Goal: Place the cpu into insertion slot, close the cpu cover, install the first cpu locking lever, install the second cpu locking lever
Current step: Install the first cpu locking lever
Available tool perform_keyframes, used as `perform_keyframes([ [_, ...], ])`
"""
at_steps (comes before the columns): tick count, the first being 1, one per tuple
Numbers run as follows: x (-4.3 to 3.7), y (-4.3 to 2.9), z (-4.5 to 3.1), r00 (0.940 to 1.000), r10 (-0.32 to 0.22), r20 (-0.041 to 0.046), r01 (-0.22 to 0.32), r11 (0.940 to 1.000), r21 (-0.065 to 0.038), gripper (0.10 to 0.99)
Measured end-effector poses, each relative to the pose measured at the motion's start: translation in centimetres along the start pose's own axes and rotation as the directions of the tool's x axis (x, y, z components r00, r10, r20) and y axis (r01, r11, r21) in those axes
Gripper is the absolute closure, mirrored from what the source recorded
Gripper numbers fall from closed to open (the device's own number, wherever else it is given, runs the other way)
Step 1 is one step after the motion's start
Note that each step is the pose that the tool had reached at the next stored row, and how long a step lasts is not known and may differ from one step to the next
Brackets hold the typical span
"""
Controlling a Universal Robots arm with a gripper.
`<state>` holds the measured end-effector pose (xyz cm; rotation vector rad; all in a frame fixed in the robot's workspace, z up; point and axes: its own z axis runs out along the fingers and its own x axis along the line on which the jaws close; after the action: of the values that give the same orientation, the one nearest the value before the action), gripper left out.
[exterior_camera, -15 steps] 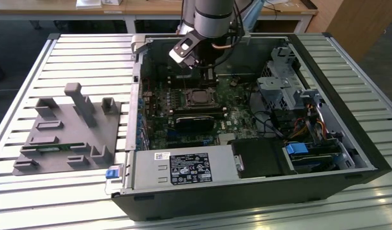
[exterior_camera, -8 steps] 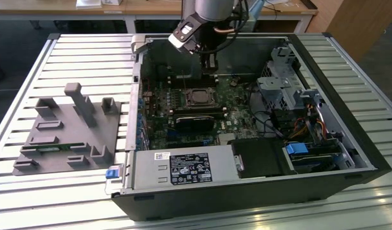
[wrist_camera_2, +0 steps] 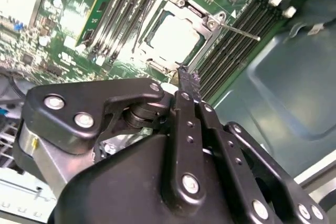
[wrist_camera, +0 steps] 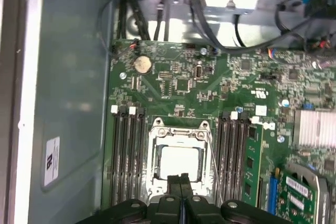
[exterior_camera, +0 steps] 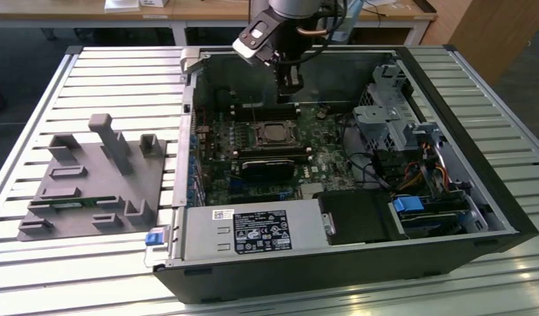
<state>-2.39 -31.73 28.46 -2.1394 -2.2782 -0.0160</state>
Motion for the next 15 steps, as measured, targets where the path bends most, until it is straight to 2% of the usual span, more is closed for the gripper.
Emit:
perform_keyframes([
  [3, 0.0, 0.0, 0.01, 0.9985, -0.055, 0.0003, 0.055, 0.9985, 0.001, 0.969],
  [8, 0.0, 0.0, 0.02, 0.9912, -0.132, 0.0017, 0.132, 0.9912, 0.003, 0.969],
  [12, 0.0, 0.0, 0.03, 0.979, -0.204, 0.0018, 0.204, 0.979, 0.004, 0.969],
  [15, 0.0, 0.0, 0.04, 0.9662, -0.258, 0.0018, 0.258, 0.9662, 0.005, 0.969],
])
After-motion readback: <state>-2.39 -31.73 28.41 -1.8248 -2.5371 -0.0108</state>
